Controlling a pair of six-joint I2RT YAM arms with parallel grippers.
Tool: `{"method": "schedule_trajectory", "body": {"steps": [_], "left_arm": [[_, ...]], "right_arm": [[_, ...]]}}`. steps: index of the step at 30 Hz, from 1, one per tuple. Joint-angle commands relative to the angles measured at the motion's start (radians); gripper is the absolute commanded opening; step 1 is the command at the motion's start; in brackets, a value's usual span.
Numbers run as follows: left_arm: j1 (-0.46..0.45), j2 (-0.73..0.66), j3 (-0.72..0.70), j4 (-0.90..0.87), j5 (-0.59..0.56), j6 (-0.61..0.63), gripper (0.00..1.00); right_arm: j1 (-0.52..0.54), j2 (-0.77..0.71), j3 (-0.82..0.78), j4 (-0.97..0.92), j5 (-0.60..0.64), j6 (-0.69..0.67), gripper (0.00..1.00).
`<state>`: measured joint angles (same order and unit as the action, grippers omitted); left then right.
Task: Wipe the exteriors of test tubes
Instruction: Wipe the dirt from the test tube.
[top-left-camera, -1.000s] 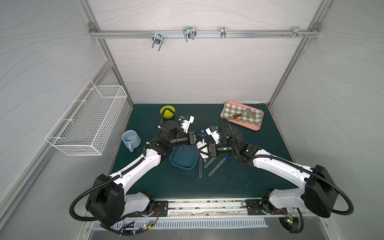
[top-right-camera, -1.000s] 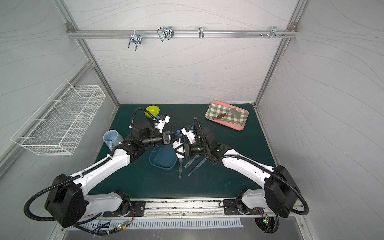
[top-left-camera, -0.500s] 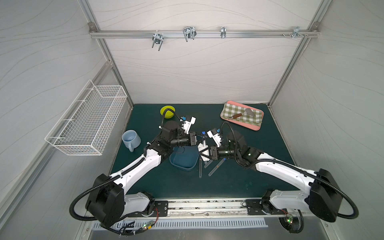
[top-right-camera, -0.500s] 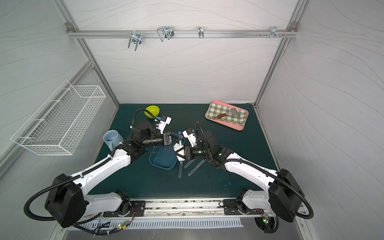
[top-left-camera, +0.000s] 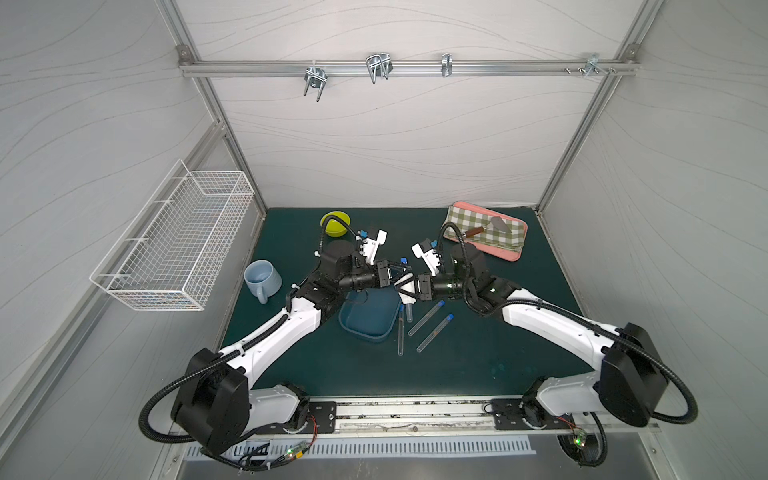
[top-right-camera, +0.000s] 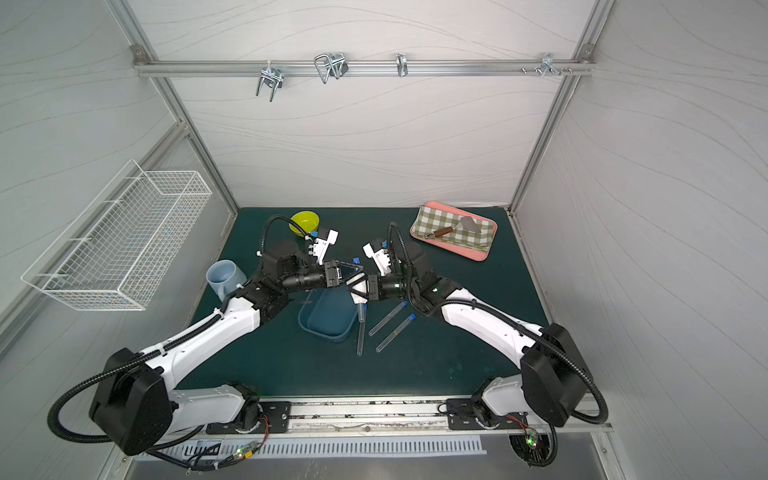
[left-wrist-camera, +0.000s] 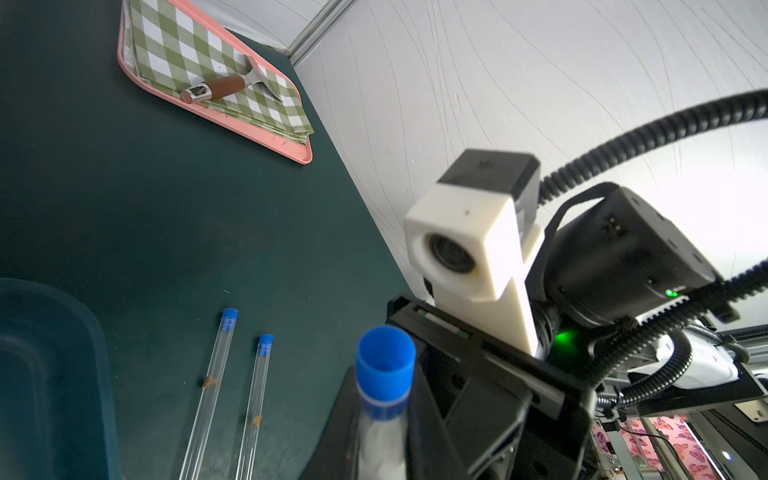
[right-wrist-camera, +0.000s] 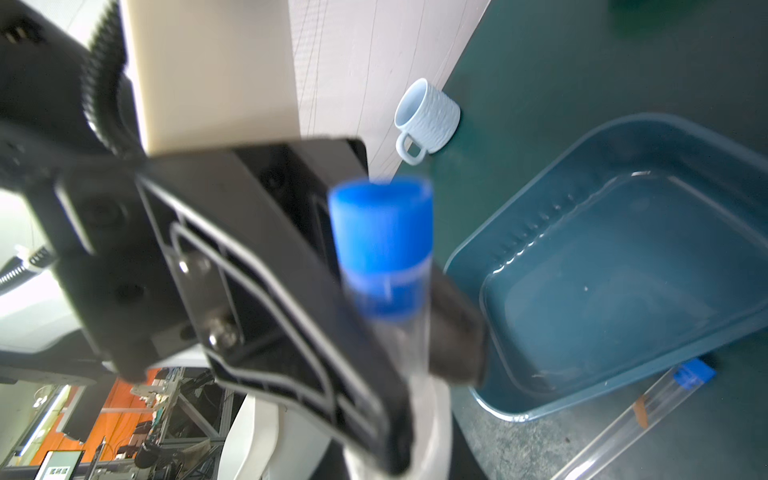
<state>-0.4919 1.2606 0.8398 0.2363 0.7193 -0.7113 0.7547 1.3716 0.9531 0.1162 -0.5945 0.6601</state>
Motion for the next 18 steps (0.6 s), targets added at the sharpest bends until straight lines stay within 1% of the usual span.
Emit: {"method": "schedule_trajectory", "body": {"steps": [1,5,13,16,18], "left_arm": [[-0.001,-0.01,0.005,0.015,0.02,0.009,0.09],[-0.001,-0.004,0.005,0.022,0.02,0.006,0.09],[0.003,0.0,0.005,0.026,0.017,0.001,0.09],[0.004,-0.002,0.005,0.026,0.017,0.002,0.09],[0.004,-0.004,0.003,0.024,0.02,0.001,0.09]], "right_arm": [[-0.014,-0.003,0.018,0.018,-0.014,0.001,0.21],[0.012,-0.04,-0.049,0.027,-0.001,0.021,0.21],[0.131,-0.113,-0.215,0.087,0.08,0.109,0.21],[0.136,-0.116,-0.226,0.087,0.099,0.109,0.21],[0.125,-0.106,-0.202,0.069,0.102,0.088,0.21]]}}
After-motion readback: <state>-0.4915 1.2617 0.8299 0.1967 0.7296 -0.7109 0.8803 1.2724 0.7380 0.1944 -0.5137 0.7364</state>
